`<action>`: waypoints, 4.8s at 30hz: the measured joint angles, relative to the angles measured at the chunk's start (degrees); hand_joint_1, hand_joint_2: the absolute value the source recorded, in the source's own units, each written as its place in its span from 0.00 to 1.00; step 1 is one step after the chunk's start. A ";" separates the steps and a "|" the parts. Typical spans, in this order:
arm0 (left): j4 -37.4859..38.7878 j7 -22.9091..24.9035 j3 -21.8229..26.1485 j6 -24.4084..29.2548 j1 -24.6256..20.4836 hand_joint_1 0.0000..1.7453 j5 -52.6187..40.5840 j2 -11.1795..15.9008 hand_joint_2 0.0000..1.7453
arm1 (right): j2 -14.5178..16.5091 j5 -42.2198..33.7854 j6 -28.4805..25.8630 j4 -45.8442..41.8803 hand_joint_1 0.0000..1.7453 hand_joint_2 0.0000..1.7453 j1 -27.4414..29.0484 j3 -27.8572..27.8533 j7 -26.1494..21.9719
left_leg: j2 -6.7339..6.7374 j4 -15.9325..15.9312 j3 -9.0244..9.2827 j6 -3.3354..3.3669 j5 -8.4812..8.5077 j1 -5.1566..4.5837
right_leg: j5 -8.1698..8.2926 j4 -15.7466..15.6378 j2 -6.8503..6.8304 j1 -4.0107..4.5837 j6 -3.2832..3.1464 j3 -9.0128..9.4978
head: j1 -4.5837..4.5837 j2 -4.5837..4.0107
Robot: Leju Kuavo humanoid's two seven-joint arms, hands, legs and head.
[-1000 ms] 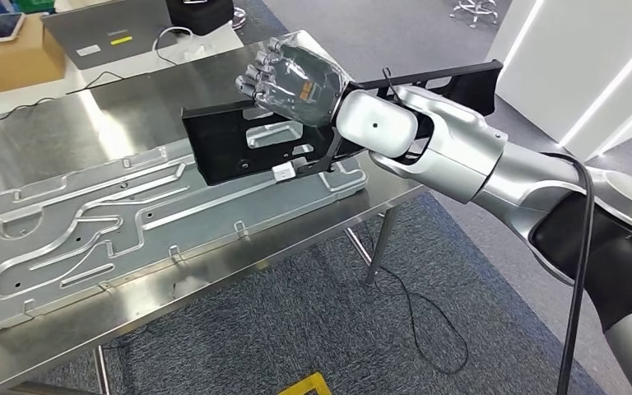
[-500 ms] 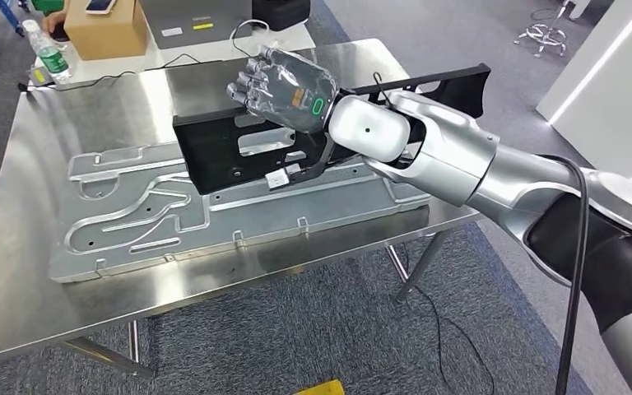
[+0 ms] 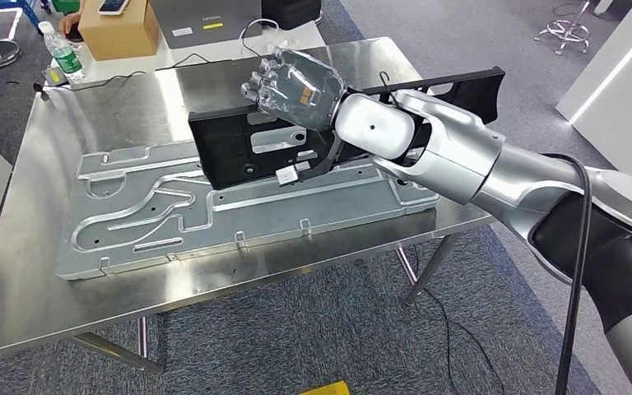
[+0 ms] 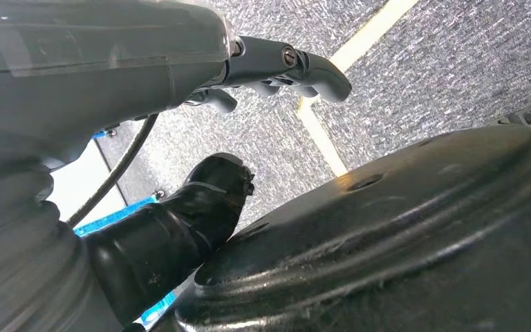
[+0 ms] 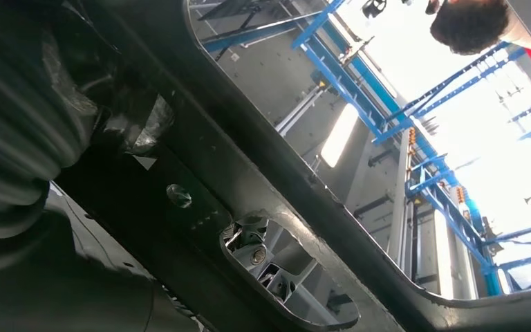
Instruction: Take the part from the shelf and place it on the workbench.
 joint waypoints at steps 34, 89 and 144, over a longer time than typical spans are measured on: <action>0.03 1.05 -0.02 -0.02 0.16 0.00 -0.16 0.32 1.00 | 0.14 -1.67 1.99 2.42 1.00 1.00 -1.15 2.85 -1.68 | 2.17 8.84 -6.72 -1.90 1.23 0.97 | -5.64 -0.31 -0.54 -1.11 -0.82 6.72 | -0.03 0.01; 0.05 0.63 -0.01 -0.13 -0.58 0.00 1.39 0.08 0.00 | 14.98 -34.62 36.99 20.59 0.00 0.00 -12.37 9.46 -10.40 | 1.47 -0.90 2.41 -0.89 -1.53 0.23 | 3.26 -1.24 -0.49 -1.37 0.03 -1.81 | -0.06 0.00; 0.03 0.48 0.54 -0.94 -1.47 0.00 2.92 0.42 0.00 | 22.94 -51.69 36.31 38.86 0.00 0.00 -10.11 9.10 8.68 | 1.60 -0.89 2.38 -0.93 -1.55 0.36 | 3.12 -1.03 -0.45 -1.28 0.81 -2.00 | -0.06 0.01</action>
